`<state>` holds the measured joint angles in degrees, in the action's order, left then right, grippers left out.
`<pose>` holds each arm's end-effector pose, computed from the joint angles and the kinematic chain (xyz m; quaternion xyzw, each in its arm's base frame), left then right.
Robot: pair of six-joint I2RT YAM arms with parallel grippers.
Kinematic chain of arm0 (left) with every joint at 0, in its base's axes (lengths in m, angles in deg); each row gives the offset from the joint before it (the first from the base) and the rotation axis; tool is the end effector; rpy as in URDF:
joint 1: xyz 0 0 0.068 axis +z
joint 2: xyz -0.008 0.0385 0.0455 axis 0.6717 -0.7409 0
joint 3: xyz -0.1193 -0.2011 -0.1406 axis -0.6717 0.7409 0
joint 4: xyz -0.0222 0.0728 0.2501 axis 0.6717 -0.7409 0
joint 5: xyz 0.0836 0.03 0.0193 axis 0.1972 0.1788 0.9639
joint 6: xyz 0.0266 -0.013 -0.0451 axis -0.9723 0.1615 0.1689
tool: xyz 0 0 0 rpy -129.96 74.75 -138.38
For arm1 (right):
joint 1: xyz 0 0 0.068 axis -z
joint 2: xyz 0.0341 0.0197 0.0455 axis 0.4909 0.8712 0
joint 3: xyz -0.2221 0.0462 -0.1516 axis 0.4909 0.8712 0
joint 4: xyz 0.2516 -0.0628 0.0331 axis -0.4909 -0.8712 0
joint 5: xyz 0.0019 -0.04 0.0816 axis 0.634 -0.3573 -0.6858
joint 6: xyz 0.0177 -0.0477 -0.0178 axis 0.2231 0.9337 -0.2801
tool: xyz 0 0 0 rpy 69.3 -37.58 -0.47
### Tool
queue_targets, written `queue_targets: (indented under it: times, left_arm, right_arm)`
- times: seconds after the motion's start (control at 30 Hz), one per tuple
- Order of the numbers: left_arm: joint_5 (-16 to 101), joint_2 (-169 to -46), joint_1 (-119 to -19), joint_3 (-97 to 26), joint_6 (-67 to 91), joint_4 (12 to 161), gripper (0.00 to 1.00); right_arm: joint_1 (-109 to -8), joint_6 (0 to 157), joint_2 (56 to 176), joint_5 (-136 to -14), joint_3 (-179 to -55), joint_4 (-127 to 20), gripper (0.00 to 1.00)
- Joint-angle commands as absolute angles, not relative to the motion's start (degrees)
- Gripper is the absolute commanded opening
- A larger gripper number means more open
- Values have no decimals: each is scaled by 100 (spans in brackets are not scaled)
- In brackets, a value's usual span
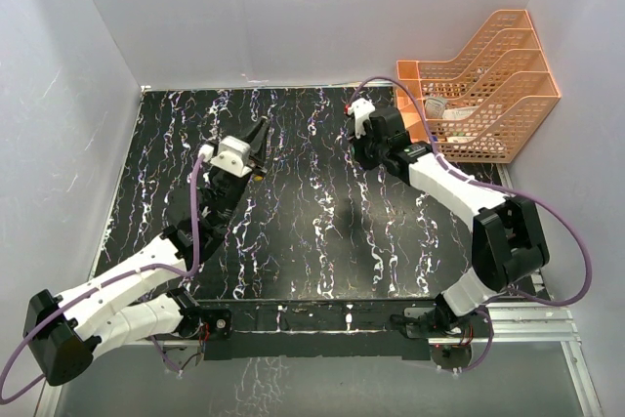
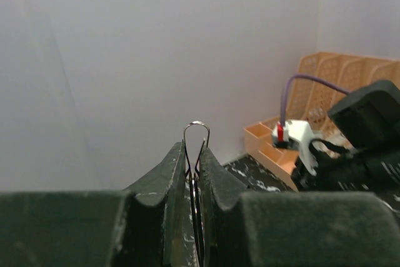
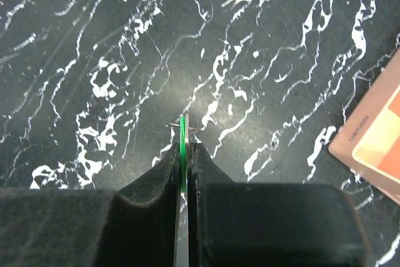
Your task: Remove the keys from the keyring
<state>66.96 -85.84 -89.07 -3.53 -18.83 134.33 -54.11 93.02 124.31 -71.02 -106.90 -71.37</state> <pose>0.1458 -0.1410 0.3918 0.1355 0.4424 -0.1503 0.8737 0.3138 0.1469 0.2609 -0.2695 0.8728 0.0879 0.3973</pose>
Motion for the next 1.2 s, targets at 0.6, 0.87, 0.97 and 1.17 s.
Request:
queue_targets:
  times: [0.6,0.87,0.97,1.17]
  left_arm:
    - [6238,-8371,-8917,-491,-935,12392,0]
    - [6207,-8413,-8926,-514,-945,12423,0]
    - [6119,-8426,-8921,-577,-941,12407,0]
    - [5851,-8473,-8916,-980,-878,12145,0]
  right_arm:
    - [-5366,8800,14128,-7341,-10638,-5136,52]
    - [-5364,8807,13148,-7197,-10389,-4920,81]
    - [-5366,8761,12544,-7170,-10303,-4782,78]
    - [-5359,8530,11468,-7981,-9859,-4254,1]
